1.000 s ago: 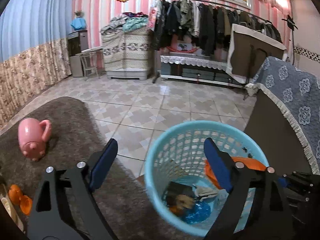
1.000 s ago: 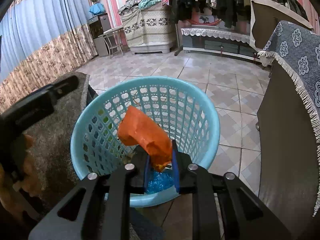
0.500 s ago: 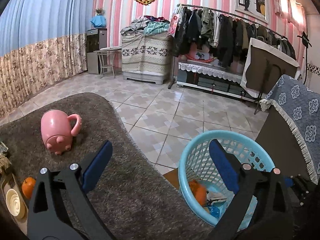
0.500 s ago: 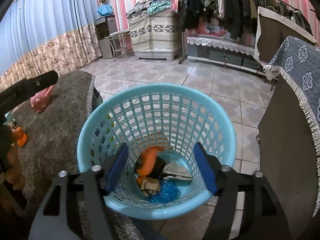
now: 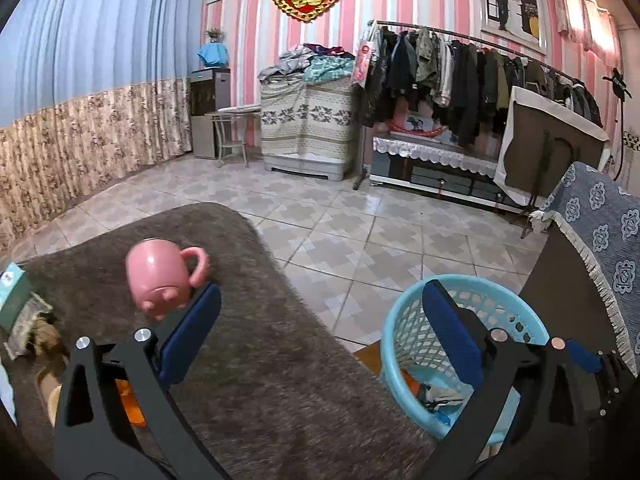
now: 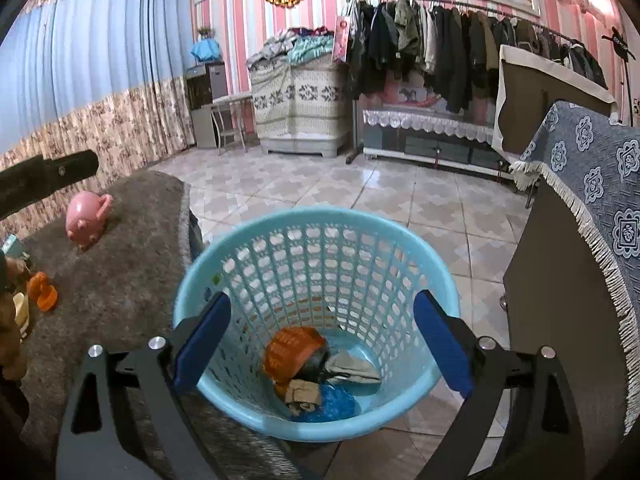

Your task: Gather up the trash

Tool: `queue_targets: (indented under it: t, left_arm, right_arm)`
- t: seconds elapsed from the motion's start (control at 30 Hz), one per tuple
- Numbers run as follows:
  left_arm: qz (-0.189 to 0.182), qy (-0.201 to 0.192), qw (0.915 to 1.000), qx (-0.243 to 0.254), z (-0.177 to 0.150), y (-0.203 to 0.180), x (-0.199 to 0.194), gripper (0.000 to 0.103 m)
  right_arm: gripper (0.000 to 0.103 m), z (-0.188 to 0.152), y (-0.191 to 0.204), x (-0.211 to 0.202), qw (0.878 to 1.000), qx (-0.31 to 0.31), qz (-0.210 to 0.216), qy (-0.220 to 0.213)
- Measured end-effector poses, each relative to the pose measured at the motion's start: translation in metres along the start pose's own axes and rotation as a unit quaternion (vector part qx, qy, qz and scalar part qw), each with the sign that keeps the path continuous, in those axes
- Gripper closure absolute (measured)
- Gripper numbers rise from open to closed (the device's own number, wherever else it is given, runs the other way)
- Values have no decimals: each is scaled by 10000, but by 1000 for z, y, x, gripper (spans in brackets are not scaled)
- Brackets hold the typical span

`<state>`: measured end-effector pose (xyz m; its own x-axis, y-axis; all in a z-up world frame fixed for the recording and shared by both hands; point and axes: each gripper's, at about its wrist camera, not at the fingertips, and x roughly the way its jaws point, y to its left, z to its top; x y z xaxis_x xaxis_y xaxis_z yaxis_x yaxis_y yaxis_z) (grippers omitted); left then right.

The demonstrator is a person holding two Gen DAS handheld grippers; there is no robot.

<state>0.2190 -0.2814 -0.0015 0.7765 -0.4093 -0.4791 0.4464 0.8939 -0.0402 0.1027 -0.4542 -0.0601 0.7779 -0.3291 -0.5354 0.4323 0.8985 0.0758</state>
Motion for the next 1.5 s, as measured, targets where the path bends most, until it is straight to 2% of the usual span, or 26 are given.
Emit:
queue_targets:
  t: [0.2,0.37,0.63,0.83,1.07,1.33,1.5]
  left_arm:
    - [327,-119,9993,100,0,20,-30,6]
    - [597,-249,9978,132,-4,39,-60,6]
    - [1068,-95,9926,-577,-23,122,-97,6]
    - [1786,-16,9823,-569,-54,178,-121,6]
    - [2303,189,9677,-1011,-92,248,-143,6]
    - [2613,449,9550,-1332,-124,296,-148,6]
    - [2714,502,9488,-1533,-139,316,-152,6]
  right_arm:
    - [12,-1,21,-17,9991,-78,305,-292]
    - [11,-2,40,-21,9977,-262,518,-343]
    - [11,-1,80,-30,9938,-436,938,-404]
    - [11,-10,124,-33,9877,-904,1218,-368]
    - [11,-17,170,-24,9783,-1332,1575,-204]
    - [11,-22,227,6,9640,-1634,2090,159]
    - [11,-32,265,30,9522,-2076,2183,507]
